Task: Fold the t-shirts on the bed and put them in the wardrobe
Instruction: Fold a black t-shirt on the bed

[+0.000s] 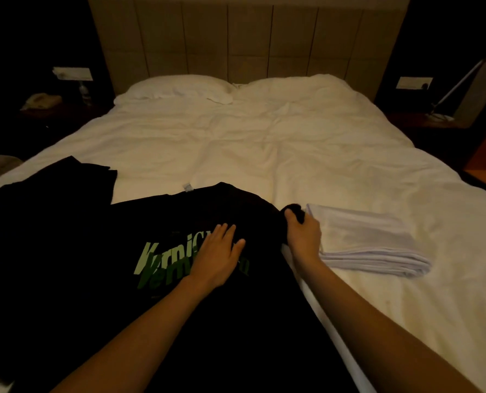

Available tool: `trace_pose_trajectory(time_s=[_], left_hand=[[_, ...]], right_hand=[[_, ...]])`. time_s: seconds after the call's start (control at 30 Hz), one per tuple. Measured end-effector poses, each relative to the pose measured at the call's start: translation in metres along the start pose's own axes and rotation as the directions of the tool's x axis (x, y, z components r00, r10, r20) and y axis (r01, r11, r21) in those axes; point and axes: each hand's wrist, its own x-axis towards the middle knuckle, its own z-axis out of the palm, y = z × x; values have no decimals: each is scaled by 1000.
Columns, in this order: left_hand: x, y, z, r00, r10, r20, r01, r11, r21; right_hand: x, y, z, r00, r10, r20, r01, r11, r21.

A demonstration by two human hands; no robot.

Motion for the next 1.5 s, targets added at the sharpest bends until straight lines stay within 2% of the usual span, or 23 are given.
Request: trace_pose_trajectory(time_s=[0.17, 0.23, 0.3, 0.33, 0.4, 0.43, 0.47, 0.53, 0.6, 0.73, 0.8, 0.87, 0.93, 1.0, 1.03, 1.07, 1.1, 1.17, 1.2, 1.3, 1.4, 1.5], left_hand=[[38, 20, -2, 999, 34, -9, -35, 998, -49], [51, 27, 1, 999, 42, -28, -43, 998, -49], [59, 30, 9, 999, 38, -22, -38, 999, -35], [61, 29, 16, 999, 34, -9, -34, 999, -13], [63, 26, 29, 1000, 18, 14, -19, 998, 55], [63, 23, 36, 1000, 9, 21, -11, 996, 87], [64, 21, 41, 1000, 5, 23, -8, 994, 113], [63, 16, 50, 1000, 10, 14, -12, 987, 158], [61, 12, 55, 1000, 24, -5, -23, 982, 186], [60, 10, 61, 999, 22, -31, -15, 980, 199], [61, 11, 59, 1000, 12, -20, -7, 975, 220], [63, 12, 57, 1000, -3, 7, 1, 976, 216], [67, 16, 52, 1000, -27, 1, 26, 984, 175], [73, 23, 43, 997, -71, -42, 75, 992, 104], [78, 27, 40, 994, -90, -61, 95, 992, 85], [82, 31, 38, 993, -97, -72, 104, 991, 89], [87, 35, 37, 994, -89, -68, 95, 990, 102], [96, 39, 39, 999, -42, -15, 43, 994, 103], [99, 40, 43, 1000, -18, 25, 15, 994, 105], [101, 36, 60, 996, 32, 89, -49, 980, 195], [98, 31, 71, 997, 39, 73, -57, 964, 261], [97, 28, 74, 998, 53, 43, -62, 968, 242]], right_hand=[[53, -39, -33, 983, -157, -91, 159, 987, 13], [66, -42, -47, 970, -231, -79, 232, 973, 4], [72, -33, -57, 974, -222, -49, 223, 975, 6], [75, -23, -61, 987, -153, -40, 154, 987, 42], [83, -1, -68, 988, 150, 18, -151, 971, 184], [87, 11, -70, 949, 305, 77, -315, 920, 234], [91, 19, -72, 905, 400, 143, -424, 870, 253], [99, 26, -74, 842, 479, 247, -530, 819, 220], [107, 25, -73, 821, 494, 285, -547, 824, 146], [111, 17, -64, 839, 470, 273, -484, 875, -19], [113, 13, -59, 868, 415, 274, -434, 901, 10], [114, 5, -58, 927, 282, 247, -316, 942, 113], [114, -5, -62, 977, 78, 196, -114, 977, 179], [109, -8, -68, 979, -63, 192, 23, 979, 205], [109, -3, -70, 981, -60, 187, 18, 976, 218], [110, 6, -73, 982, 7, 189, -55, 966, 252], [111, 14, -76, 969, 128, 212, -189, 935, 301], [113, 26, -81, 875, 366, 316, -468, 804, 366], [115, 28, -82, 843, 418, 339, -526, 774, 354], [133, 22, -82, 822, 451, 347, -551, 785, 284], [147, 12, -71, 804, 465, 370, -556, 809, 192], [160, 13, -56, 841, 452, 297, -504, 855, 124]])
